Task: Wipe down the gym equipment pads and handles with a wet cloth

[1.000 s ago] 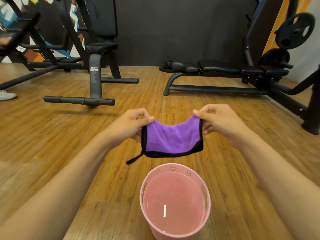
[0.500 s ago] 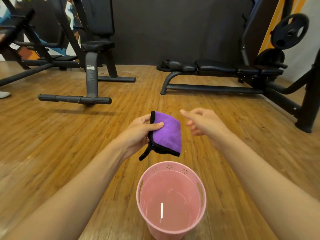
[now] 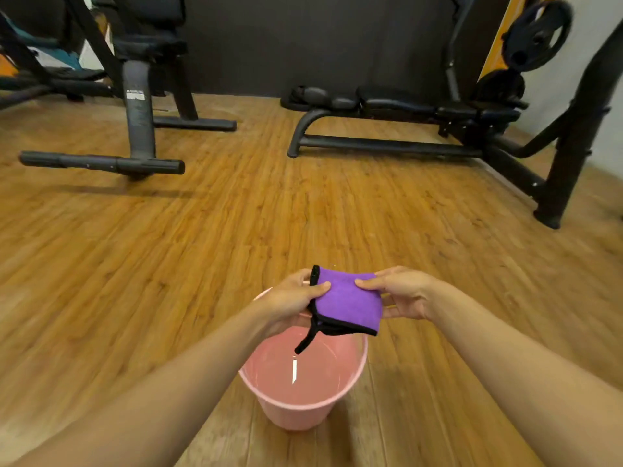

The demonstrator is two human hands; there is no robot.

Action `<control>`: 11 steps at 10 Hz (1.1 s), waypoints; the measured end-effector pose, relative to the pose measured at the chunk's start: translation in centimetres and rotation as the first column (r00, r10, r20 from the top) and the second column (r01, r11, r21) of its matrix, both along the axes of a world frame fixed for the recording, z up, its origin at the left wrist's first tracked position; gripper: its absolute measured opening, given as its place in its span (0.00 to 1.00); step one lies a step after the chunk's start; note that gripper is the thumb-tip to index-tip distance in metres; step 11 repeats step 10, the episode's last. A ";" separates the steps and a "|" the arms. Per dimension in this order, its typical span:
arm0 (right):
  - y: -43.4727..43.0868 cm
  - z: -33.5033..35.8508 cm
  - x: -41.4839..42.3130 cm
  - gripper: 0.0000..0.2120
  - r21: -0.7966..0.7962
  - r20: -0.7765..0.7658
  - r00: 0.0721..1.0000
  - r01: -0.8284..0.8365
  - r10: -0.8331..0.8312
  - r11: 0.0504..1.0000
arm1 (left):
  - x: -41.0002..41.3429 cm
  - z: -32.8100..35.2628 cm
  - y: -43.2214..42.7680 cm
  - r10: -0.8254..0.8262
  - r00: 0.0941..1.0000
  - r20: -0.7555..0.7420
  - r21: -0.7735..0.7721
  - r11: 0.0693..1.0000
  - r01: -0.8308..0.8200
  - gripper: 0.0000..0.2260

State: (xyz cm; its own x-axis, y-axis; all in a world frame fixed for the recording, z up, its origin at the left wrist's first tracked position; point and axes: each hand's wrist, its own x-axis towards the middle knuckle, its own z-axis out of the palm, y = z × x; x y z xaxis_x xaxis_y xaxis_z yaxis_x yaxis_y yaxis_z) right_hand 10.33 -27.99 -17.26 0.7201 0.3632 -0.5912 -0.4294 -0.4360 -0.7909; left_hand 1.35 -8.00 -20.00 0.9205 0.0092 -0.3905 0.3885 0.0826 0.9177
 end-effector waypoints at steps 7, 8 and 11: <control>-1.8 -5.9 -2.8 0.09 -0.105 0.190 0.982 -0.001 0.021 0.994 | 0.1 -5.2 -5.5 -0.186 0.971 0.152 0.532 0.843 0.079 0.13; -2.2 -5.5 -2.7 0.12 -0.080 0.117 0.991 -0.049 0.058 0.996 | 0.0 -5.8 -6.1 -0.108 0.982 0.154 0.449 0.893 0.028 0.14; -2.4 -4.6 -3.7 0.24 -0.142 0.155 0.987 0.065 -0.043 0.988 | -1.3 -4.6 -5.5 -0.067 0.994 0.089 0.553 0.833 0.007 0.15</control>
